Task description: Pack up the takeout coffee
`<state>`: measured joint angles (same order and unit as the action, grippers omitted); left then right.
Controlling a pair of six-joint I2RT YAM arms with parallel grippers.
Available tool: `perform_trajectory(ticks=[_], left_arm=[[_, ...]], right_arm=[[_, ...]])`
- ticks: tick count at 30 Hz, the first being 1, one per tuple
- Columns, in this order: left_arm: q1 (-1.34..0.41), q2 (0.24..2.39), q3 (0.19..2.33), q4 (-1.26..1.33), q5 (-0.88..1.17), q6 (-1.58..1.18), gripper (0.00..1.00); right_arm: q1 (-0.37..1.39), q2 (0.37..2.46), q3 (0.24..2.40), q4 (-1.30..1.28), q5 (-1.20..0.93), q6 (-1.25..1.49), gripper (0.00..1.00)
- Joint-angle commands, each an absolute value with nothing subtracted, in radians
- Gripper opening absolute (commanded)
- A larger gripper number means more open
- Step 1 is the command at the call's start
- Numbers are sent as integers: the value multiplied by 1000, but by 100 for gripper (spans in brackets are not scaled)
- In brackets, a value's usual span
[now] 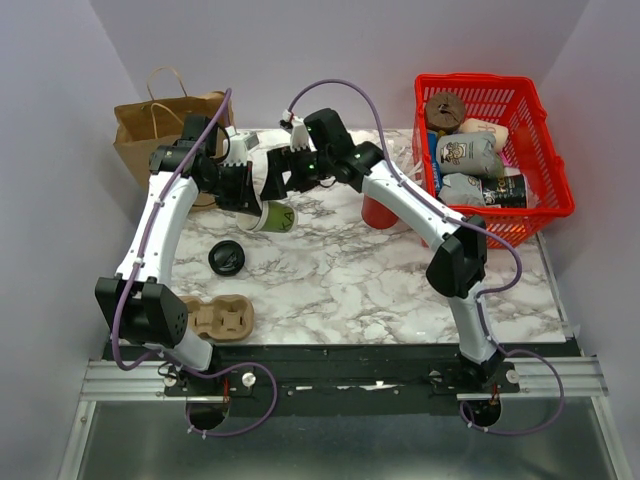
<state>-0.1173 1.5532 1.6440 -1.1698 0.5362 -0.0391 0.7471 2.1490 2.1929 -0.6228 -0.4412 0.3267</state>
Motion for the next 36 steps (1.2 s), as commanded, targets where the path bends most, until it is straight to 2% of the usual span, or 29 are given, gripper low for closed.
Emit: perform_trajectory(ticks=[1, 10, 24, 36], left_arm=[[-118, 1509, 1641, -1144, 586, -77, 0], [-118, 1505, 1621, -1140, 574, -77, 0], [-118, 1535, 1635, -1169, 394, -51, 0], [-118, 1601, 1641, -1174, 365, -32, 0]], right_arm=[[747, 2177, 2220, -611, -485, 371, 100], [747, 2203, 2209, -609, -480, 390, 100], [746, 2284, 2135, -623, -482, 414, 100], [735, 2318, 2128, -611, -494, 426, 100]])
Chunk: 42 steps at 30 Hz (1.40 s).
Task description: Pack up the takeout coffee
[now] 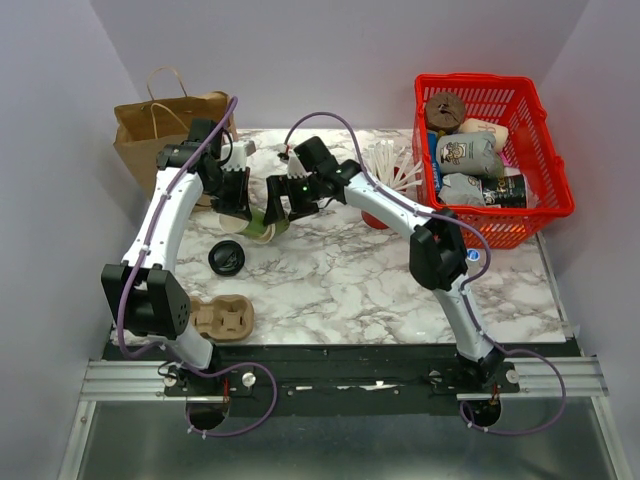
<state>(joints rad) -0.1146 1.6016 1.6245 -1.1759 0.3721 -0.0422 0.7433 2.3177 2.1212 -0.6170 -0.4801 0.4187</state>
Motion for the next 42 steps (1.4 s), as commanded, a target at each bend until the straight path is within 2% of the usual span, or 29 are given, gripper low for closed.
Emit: perform_trajectory(ticks=[1, 15, 23, 26, 30, 31, 38, 42], left_arm=[[-118, 1600, 1649, -1170, 364, -32, 0], [-117, 1589, 1678, -1157, 324, 31, 0], [-135, 1463, 1655, -1241, 302, 141, 0], [-190, 1442, 1631, -1275, 298, 195, 0], [-333, 1457, 1626, -1307, 272, 265, 0], [-413, 1466, 1626, -1318, 243, 281, 0], [-724, 1606, 1632, -1325, 89, 341, 0], [-811, 1707, 1651, -1289, 45, 337, 0]], right_arm=[[735, 2315, 2131, -607, -495, 420, 100], [712, 2221, 2092, -609, -482, 336, 100], [680, 1946, 1956, -653, -400, 184, 100], [641, 1781, 1831, -678, -390, 138, 100], [554, 1577, 1729, -724, -381, 66, 100], [545, 1507, 1712, -732, -359, 23, 100], [503, 1260, 1646, -672, -121, -100, 100], [425, 1177, 1612, -632, -81, -115, 100]])
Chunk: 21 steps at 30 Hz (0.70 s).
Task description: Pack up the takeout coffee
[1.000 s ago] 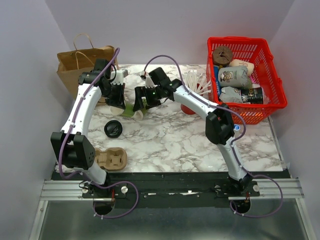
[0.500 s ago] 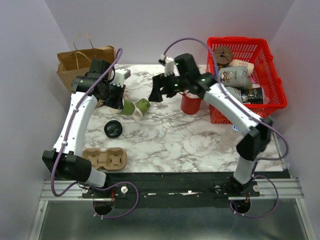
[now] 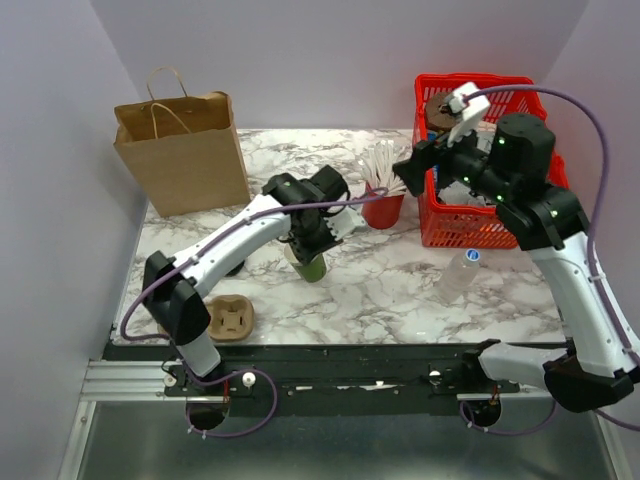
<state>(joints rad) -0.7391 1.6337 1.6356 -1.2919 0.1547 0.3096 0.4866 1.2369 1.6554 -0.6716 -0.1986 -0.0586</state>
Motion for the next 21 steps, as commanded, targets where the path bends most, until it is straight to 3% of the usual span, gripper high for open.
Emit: perform_trajectory(ticks=[1, 13, 21], left_arm=[[-827, 1719, 1649, -1257, 31, 333, 0], [-929, 1824, 1634, -1151, -78, 305, 0], [-939, 1841, 1628, -1158, -63, 302, 18]], right_arm=[[416, 1163, 1596, -617, -72, -126, 100], [368, 1097, 1520, -632, -41, -146, 100], [365, 1085, 1499, -627, -44, -143, 100]])
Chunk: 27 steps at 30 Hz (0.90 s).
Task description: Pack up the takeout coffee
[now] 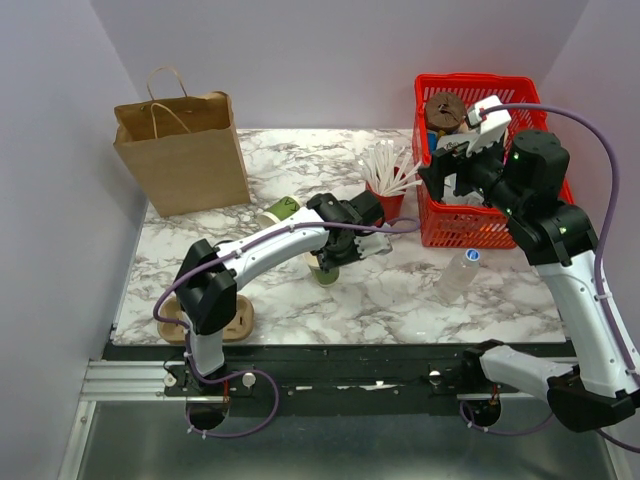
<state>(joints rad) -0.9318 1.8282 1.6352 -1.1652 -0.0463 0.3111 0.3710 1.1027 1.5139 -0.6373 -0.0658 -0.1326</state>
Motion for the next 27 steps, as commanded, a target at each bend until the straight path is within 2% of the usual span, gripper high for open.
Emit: perform_trajectory(ticks=[1, 4, 9, 13, 19, 23, 24, 27], left_arm=[[-940, 1841, 1628, -1160, -57, 301, 19], [-940, 1830, 1631, -1164, -31, 299, 29], [-940, 1796, 1676, -1170, -2, 304, 39], [-940, 1764, 1747, -1192, 80, 321, 43], [-919, 1684, 1819, -1200, 15, 379, 48], [-812, 1589, 1778, -1194, -9, 464, 49], [-729, 1539, 1720, -1175, -2, 489, 49], [-628, 1470, 1599, -1097, 22, 640, 49]], right_arm=[[365, 1085, 1497, -627, -44, -143, 100], [362, 1086, 1499, -633, -45, -143, 100], [362, 1101, 1526, -653, -51, -143, 100], [360, 1127, 1558, -663, -49, -147, 100], [360, 1210, 1600, -664, -60, -152, 100], [362, 1302, 1670, -660, -66, -178, 100], [361, 1319, 1686, -654, -66, -181, 100], [360, 1373, 1744, -650, -96, -208, 100]])
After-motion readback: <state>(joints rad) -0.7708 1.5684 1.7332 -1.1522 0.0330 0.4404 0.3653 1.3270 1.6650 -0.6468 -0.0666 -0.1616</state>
